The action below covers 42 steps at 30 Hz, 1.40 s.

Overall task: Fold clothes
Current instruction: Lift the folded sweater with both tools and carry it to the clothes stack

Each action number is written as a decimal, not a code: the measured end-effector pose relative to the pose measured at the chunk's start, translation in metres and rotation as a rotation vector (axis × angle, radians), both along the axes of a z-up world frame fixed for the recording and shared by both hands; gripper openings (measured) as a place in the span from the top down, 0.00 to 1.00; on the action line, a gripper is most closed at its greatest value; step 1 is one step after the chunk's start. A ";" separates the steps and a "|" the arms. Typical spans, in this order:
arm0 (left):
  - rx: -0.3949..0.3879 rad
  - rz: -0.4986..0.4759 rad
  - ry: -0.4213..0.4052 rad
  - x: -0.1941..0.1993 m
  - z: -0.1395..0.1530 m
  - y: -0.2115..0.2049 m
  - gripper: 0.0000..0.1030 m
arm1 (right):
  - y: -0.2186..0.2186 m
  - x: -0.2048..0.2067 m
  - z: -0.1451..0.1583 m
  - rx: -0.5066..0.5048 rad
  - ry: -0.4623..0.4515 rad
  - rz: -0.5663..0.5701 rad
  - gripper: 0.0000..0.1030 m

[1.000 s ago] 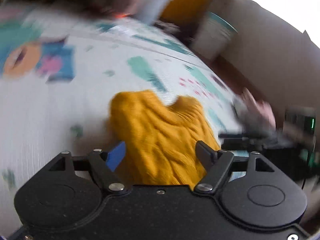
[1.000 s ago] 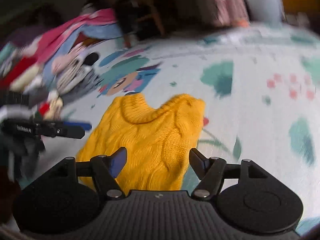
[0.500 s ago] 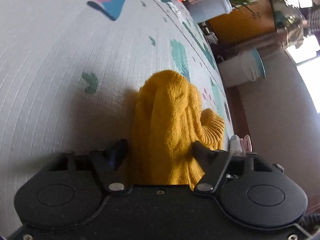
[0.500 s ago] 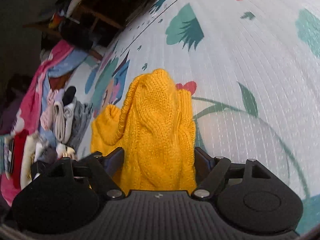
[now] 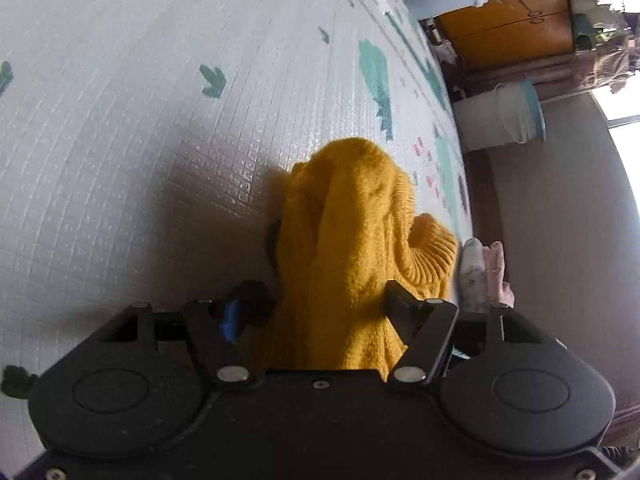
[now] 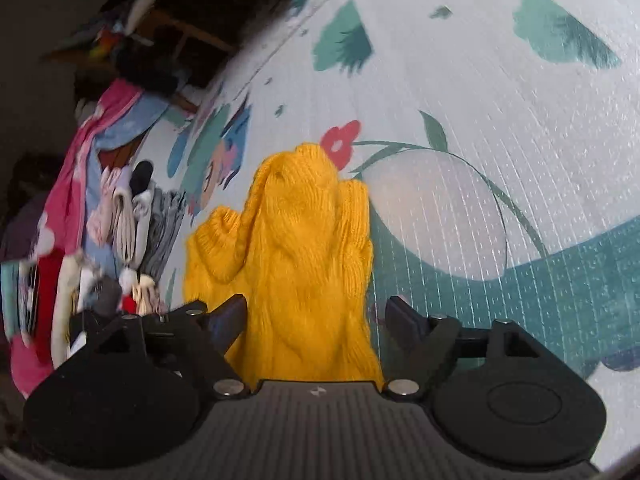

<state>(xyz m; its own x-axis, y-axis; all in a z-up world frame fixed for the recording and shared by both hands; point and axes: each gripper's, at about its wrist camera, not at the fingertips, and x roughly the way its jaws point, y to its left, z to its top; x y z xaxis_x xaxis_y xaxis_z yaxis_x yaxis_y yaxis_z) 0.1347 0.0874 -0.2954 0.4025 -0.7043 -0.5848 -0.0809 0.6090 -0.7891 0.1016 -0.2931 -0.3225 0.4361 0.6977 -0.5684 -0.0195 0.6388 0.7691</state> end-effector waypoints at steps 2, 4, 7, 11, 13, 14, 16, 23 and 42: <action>0.005 -0.022 -0.027 -0.001 -0.001 -0.002 0.33 | 0.004 -0.002 -0.002 -0.007 -0.022 0.025 0.26; -0.012 -0.049 -0.056 0.000 -0.008 -0.009 0.34 | 0.009 0.002 -0.009 0.026 -0.011 0.019 0.29; -0.003 -0.048 -0.073 -0.002 -0.014 -0.018 0.39 | 0.017 0.010 -0.018 0.089 0.021 -0.009 0.33; -0.042 -0.016 0.028 0.001 -0.018 -0.020 0.53 | 0.023 0.012 -0.026 0.145 0.085 -0.016 0.41; -0.057 -0.014 0.064 0.001 -0.017 -0.020 0.56 | 0.018 0.008 -0.029 0.182 0.115 -0.040 0.45; -0.059 -0.022 0.076 0.002 -0.014 -0.020 0.58 | 0.016 0.006 -0.029 0.192 0.122 -0.044 0.46; -0.066 -0.046 0.096 0.005 -0.006 -0.023 0.58 | 0.009 0.001 -0.027 0.215 0.131 -0.059 0.47; -0.067 -0.186 0.026 0.052 0.049 -0.072 0.59 | -0.046 0.004 0.010 0.319 0.009 -0.145 0.47; -0.255 -0.683 -0.202 0.189 0.133 -0.452 0.58 | -0.370 -0.042 0.115 0.265 -0.377 -0.747 0.47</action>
